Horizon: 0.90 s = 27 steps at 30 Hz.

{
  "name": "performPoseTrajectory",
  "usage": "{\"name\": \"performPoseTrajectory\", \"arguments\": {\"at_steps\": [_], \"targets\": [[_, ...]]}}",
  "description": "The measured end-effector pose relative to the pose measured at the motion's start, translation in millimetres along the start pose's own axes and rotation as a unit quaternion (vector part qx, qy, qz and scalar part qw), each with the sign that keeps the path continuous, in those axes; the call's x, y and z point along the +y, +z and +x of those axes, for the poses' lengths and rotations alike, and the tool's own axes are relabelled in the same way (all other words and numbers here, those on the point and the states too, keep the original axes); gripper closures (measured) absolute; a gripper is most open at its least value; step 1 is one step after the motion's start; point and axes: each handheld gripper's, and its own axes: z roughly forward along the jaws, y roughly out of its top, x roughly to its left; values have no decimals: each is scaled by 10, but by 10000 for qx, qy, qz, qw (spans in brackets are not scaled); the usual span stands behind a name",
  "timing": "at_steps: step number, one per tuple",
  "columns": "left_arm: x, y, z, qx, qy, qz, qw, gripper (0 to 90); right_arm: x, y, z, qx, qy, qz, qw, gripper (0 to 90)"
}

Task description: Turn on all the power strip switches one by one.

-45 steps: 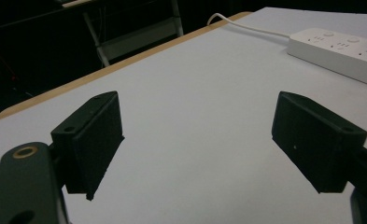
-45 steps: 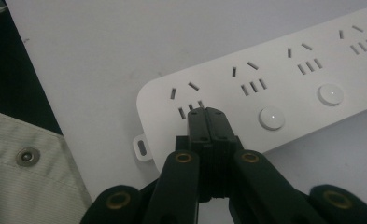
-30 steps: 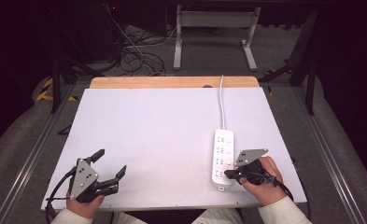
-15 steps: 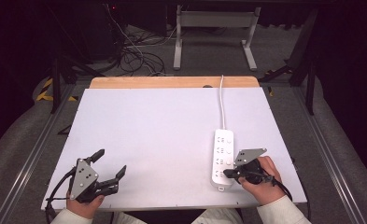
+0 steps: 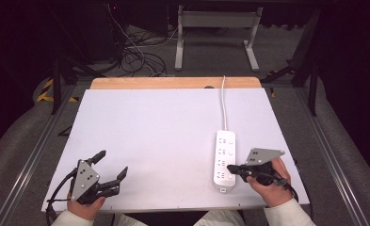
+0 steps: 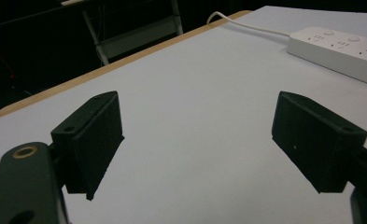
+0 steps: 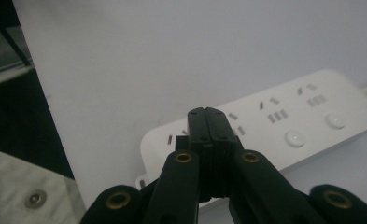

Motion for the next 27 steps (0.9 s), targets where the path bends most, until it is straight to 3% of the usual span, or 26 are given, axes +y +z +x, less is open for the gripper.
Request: {"name": "performPoseTrajectory", "arguments": {"at_steps": [5, 18, 19, 27], "targets": [[1, -1, 3, 3, -3, 0, 10000, 167, 100, -60, 25, -97, -174, 95, 9998, 900], [6, -17, 0, -25, -23, -9, 10000, 165, 107, -26, 62, -67, -152, -31, 9999, 897], [9, -22, 3, -33, -46, -11, 10000, 165, 115, -21, 67, -60, -154, -64, 9998, 805], [32, -44, 6, -89, -99, -19, 9999, 162, 194, -39, 57, -143, -109, -456, 9988, 593]]}}
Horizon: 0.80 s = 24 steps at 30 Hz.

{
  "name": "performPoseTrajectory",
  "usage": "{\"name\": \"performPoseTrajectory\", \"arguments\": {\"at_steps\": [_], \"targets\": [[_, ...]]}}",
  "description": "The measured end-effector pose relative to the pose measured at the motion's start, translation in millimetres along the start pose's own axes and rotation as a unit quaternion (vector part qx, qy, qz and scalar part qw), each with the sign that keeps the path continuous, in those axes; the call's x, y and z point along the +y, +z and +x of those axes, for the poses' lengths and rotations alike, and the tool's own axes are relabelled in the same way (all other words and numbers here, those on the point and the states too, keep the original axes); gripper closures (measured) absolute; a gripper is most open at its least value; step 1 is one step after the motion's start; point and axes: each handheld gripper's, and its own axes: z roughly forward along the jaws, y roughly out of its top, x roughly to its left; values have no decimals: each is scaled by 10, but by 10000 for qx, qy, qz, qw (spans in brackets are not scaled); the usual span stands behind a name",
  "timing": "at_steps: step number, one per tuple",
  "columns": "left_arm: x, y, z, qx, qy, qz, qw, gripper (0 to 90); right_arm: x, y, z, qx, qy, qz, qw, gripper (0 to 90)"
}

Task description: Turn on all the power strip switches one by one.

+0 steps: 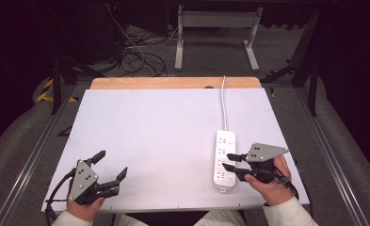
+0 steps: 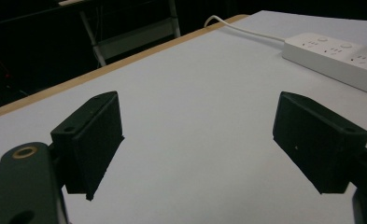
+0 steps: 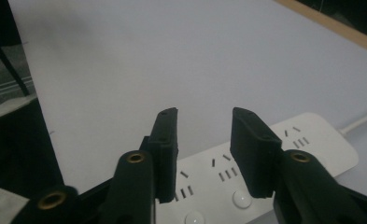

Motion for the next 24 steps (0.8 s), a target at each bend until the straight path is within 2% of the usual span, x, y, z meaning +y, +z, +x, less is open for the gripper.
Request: {"name": "performPoseTrajectory", "arguments": {"at_steps": [2, 3, 6, 7, 9, 10, 11, 12, 13, 16, 17, 20, 24], "targets": [[2, -10, 4, 2, -1, 6, 10000, 162, 18, -13, -21, -53, 8, -165, 9998, 525], [2, -13, 3, 3, -7, 2, 10000, 162, 33, -30, -41, -141, 88, -356, 9992, 423], [2, -16, 0, 5, 11, 9, 10000, 162, 47, -58, -62, -233, 146, -427, 9987, 377], [2, -17, -1, 7, 16, 14, 10000, 162, 56, -86, -85, -293, 172, -479, 9983, 328], [-1, -22, -5, -6, 8, 24, 10000, 162, 58, -99, -96, -324, 165, -455, 9983, 315], [-1, -24, -5, -9, 2, 24, 10000, 162, 52, -116, -106, -369, 265, -410, 9981, 293], [-1, -29, -4, -13, 5, 29, 10000, 162, 32, -137, -137, -574, 341, -476, 9966, 261], [0, -35, -1, -3, 32, 28, 10000, 162, 32, -137, -137, -574, 341, -476, 9966, 261], [-1, -38, -4, -9, 5, 18, 10000, 162, -3, -161, -184, -571, 445, -563, 9958, 253], [-4, -46, -2, -10, 1, 18, 10000, 162, -52, -177, -228, -571, 477, -682, 9949, 220], [-6, -51, 0, -1, 0, 27, 10000, 162, -118, -179, -267, -465, 427, -664, 9958, 160], [-16, -76, 9, -8, 60, 21, 10000, 159, -184, -171, -297, -372, 342, -610, 9969, 125], [-37, -92, 16, 1, 40, 34, 10000, 157, -319, -160, -352, -387, 417, -656, 9962, 93]]}}
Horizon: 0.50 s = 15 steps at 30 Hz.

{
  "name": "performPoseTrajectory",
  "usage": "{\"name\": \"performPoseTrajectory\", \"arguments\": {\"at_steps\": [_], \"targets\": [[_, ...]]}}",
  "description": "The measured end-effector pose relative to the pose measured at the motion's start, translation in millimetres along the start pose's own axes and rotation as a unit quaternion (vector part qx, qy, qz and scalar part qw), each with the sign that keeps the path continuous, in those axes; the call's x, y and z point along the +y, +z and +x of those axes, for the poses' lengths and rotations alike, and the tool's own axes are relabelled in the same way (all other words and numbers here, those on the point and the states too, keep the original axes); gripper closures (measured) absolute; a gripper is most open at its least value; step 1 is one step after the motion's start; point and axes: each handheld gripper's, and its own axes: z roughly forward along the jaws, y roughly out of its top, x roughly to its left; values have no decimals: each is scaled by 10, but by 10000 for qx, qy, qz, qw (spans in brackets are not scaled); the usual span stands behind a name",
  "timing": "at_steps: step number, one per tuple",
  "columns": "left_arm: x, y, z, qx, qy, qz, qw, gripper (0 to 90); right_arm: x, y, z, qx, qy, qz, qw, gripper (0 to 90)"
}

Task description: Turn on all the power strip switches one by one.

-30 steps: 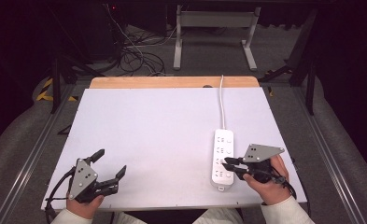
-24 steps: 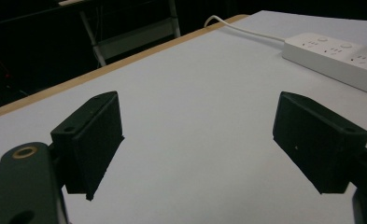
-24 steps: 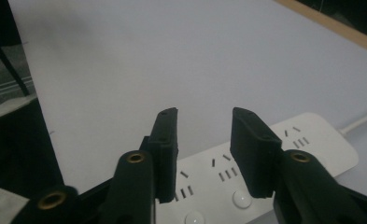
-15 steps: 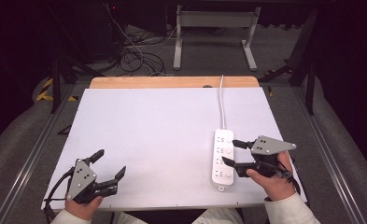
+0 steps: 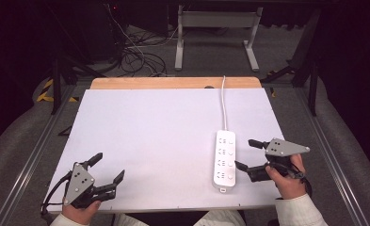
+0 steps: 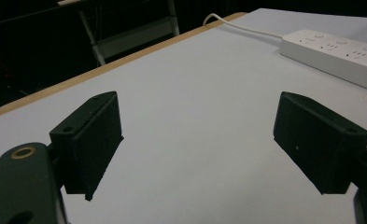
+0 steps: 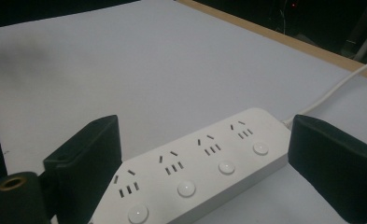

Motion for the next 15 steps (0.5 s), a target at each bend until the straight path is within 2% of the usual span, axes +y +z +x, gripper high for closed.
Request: {"name": "performPoseTrajectory", "arguments": {"at_steps": [3, 7, 11, 15], "targets": [[-10, -2, 9, 8, -20, 8, 10000, 156, -144, -2, -49, -57, 87, -43, 9999, 74], [-19, 0, 22, 18, -7, 27, 10000, 154, -259, 17, -53, -23, 71, 5, 10000, 54], [-29, 10, 47, 7, 0, 34, 10000, 150, -392, 36, -62, -61, 185, 18, 9998, 54], [-44, 26, 54, -50, -72, 20, 10000, 143, -496, 42, -68, -64, 259, 70, 9996, 55]]}}
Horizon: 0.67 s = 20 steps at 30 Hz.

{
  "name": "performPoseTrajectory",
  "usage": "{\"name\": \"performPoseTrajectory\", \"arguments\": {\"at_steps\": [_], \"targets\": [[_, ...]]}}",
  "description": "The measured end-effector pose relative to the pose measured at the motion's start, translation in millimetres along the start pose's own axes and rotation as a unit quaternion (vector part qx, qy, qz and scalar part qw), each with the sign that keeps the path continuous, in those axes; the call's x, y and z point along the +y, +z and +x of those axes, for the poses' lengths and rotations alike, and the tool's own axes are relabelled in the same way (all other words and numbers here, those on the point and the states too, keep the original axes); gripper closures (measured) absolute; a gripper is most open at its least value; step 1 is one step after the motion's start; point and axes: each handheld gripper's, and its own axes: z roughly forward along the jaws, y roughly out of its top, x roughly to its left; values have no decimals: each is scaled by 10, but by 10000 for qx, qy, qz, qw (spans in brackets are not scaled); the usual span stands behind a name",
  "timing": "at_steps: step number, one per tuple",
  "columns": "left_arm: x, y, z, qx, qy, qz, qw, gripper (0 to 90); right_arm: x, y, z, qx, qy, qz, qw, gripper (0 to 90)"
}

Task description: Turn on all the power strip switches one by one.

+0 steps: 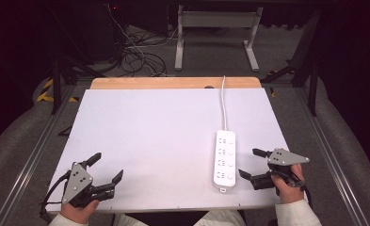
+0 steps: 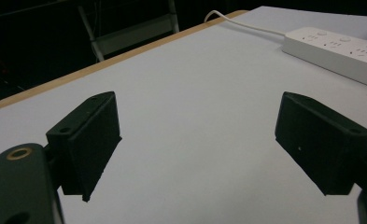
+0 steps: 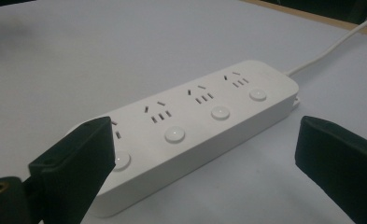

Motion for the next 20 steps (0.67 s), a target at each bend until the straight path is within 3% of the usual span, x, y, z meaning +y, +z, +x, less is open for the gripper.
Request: {"name": "performPoseTrajectory", "arguments": {"at_steps": [5, 11, 15, 20], "targets": [[-15, 33, 4, -65, 42, 83, 9999, 141, -138, 13, -9, 42, 118, 100, 9999, 77], [-41, 68, 21, -80, -69, 148, 9998, 126, -198, 16, -3, -26, 170, 202, 9996, 78], [-60, 88, 29, -46, -145, 168, 9997, 125, -199, 7, -21, -85, 162, 441, 9989, 78], [-78, 106, 38, 57, -52, 160, 9998, 120, -167, -7, -13, -182, 182, 320, 9992, 84]]}}
